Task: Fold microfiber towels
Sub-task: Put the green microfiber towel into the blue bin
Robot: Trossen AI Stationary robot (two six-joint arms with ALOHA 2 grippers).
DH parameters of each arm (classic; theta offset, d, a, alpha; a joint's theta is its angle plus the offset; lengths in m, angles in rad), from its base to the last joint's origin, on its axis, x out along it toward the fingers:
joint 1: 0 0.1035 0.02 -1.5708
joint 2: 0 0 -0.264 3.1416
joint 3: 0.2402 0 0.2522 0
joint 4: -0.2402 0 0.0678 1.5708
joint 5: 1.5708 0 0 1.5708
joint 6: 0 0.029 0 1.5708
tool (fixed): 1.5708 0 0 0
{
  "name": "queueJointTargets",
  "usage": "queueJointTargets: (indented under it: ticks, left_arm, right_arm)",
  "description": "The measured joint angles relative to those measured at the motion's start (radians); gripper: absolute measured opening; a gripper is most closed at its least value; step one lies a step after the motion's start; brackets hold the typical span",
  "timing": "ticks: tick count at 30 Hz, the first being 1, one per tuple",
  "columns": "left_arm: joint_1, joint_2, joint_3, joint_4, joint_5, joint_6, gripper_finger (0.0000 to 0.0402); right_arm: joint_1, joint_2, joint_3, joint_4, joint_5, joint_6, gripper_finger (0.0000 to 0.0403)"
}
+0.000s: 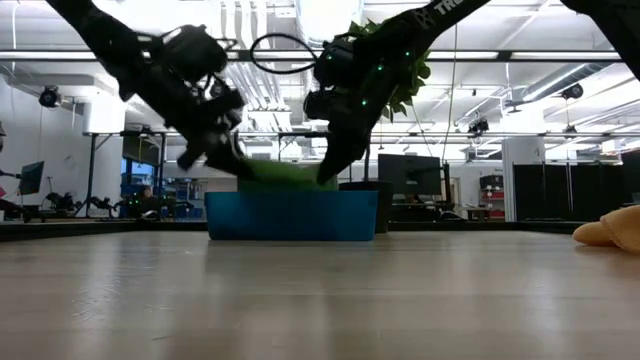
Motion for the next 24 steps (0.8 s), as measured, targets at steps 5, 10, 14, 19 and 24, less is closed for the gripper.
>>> queueJointTargets:
  ticks: [5, 10, 14, 19, 24]
  left_arm:
    - [0.02, -0.072, 0.017, -0.065, 0.336, -0.162, 0.0008]
    - [0.049, -0.05, 0.003, -0.109, 0.524, -0.331, 0.0008]
    - [0.066, 0.0, -0.009, -0.116, 0.531, -0.348, 0.0008]
    - [0.096, 0.038, -0.007, -0.099, 0.435, -0.35, 0.0007]
    - [0.129, 0.035, 0.013, -0.087, 0.413, -0.408, 0.0007]
  right_arm:
    - [-0.008, -0.012, -0.001, -0.043, -0.233, 0.031, 0.0019]
    - [-0.025, 0.003, -0.01, -0.041, -0.365, 0.047, 0.0019]
    - [-0.048, 0.03, -0.013, -0.03, -0.374, 0.094, 0.0018]
    - [-0.09, 0.041, -0.029, 0.006, -0.377, 0.166, 0.0018]
    - [-0.125, 0.039, -0.028, 0.017, -0.382, 0.236, 0.0018]
